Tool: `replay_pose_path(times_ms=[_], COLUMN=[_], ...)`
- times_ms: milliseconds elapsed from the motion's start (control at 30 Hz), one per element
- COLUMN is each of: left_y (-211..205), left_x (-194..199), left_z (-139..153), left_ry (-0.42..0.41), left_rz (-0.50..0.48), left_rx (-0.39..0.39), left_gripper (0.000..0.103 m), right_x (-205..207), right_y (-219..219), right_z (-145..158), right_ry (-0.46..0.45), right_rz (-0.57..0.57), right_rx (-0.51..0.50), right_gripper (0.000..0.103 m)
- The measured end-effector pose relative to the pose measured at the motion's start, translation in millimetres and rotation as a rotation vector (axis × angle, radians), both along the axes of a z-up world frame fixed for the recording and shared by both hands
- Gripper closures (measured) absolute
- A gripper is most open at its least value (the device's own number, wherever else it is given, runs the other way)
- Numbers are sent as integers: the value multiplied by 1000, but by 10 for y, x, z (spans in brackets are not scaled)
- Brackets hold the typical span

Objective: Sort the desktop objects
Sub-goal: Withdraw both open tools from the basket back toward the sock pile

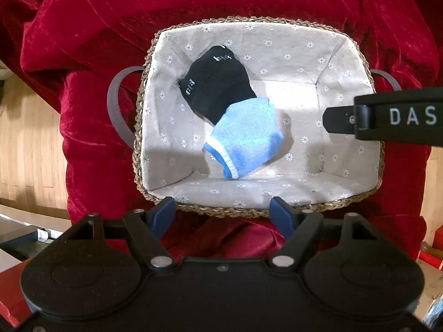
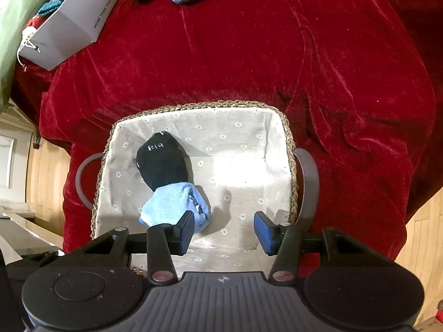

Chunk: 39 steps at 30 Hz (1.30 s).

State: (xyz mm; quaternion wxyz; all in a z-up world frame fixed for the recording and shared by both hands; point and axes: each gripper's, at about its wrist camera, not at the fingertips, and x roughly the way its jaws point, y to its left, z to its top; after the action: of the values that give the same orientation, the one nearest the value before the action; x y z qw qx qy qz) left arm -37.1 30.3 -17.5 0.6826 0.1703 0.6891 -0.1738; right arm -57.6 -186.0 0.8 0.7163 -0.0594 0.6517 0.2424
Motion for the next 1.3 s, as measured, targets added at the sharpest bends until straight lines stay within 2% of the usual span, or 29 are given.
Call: replay_pose_path(times_ms=[567, 633, 700, 767, 933, 1033, 1133, 1200, 1300], left_y=[10, 11, 9, -3, -27, -28, -18, 2, -1], left_x=[-7, -4, 0, -14, -75, -100, -77, -41, 28], left_z=[-32, -43, -71, -118, -115, -50, 78, 213, 453], left_ry=[14, 25, 46, 76, 58, 34, 42, -5, -139], left_rz=[-45, -42, -40, -43, -51, -66, -70, -74, -83], left_rx=[9, 5, -2, -1, 6, -8, -67, -92, -121], left_gripper=[30, 29, 22, 22, 23, 25, 25, 25, 25], right_x=[42, 49, 55, 57, 78, 107, 172, 222, 322], right_y=[45, 46, 48, 51, 32, 5, -33, -44, -43], right_z=[11, 8, 4, -1, -15, 15, 82, 152, 276], right_ry=[-3, -2, -1, 1, 3, 3, -10, -38, -109], right_rz=[4, 3, 2, 3, -2, -7, -16, -17, -14], right_rx=[-1, 1, 1, 2, 2, 18, 44, 59, 69], right_gripper=[50, 48, 46, 46, 46, 46, 46, 46, 44])
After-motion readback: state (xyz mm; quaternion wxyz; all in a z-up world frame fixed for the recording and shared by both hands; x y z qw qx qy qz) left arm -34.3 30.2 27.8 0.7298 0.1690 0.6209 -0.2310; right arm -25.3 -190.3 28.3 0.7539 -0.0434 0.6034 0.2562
